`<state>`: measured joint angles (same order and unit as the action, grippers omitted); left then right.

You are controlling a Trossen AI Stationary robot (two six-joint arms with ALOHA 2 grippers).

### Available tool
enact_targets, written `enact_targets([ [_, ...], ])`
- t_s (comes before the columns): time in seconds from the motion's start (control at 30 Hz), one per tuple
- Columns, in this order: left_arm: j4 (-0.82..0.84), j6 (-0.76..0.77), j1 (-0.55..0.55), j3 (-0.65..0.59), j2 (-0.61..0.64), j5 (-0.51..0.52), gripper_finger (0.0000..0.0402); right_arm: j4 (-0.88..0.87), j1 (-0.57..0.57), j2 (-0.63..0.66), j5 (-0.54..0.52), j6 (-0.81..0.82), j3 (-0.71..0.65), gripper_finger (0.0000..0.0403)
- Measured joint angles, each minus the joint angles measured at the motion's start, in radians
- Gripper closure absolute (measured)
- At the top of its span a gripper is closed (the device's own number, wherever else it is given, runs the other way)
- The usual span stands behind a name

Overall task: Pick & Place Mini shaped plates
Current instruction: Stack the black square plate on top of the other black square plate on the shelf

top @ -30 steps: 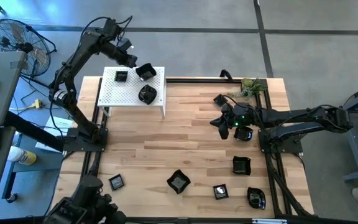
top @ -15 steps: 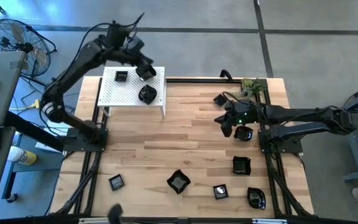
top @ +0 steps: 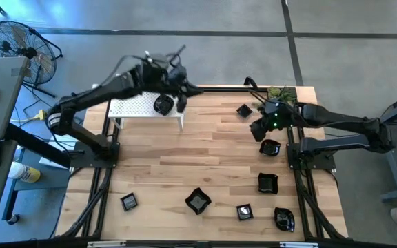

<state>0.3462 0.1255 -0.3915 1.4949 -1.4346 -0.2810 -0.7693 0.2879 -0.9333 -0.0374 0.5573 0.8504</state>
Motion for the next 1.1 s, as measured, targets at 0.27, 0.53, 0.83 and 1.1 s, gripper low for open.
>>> enact_targets([
  [0.27,-0.384,0.18,0.072,-0.326,0.076,0.005,0.0401,-0.021,0.046,-0.003,0.153,-0.012,-0.054,0.0267],
  [0.53,-0.426,0.194,0.078,-0.476,0.242,0.073,0.0401,-0.05,-0.044,-0.001,0.375,-0.02,-0.098,0.0266],
  [0.83,-0.428,0.212,0.078,-0.648,0.392,0.104,0.0401,0.098,-0.407,-0.122,0.331,0.088,-0.097,0.0266],
  [1.1,-0.418,0.239,0.078,-0.723,0.459,0.052,0.0401,0.314,-0.667,-0.38,0.344,0.187,-0.097,0.0202],
])
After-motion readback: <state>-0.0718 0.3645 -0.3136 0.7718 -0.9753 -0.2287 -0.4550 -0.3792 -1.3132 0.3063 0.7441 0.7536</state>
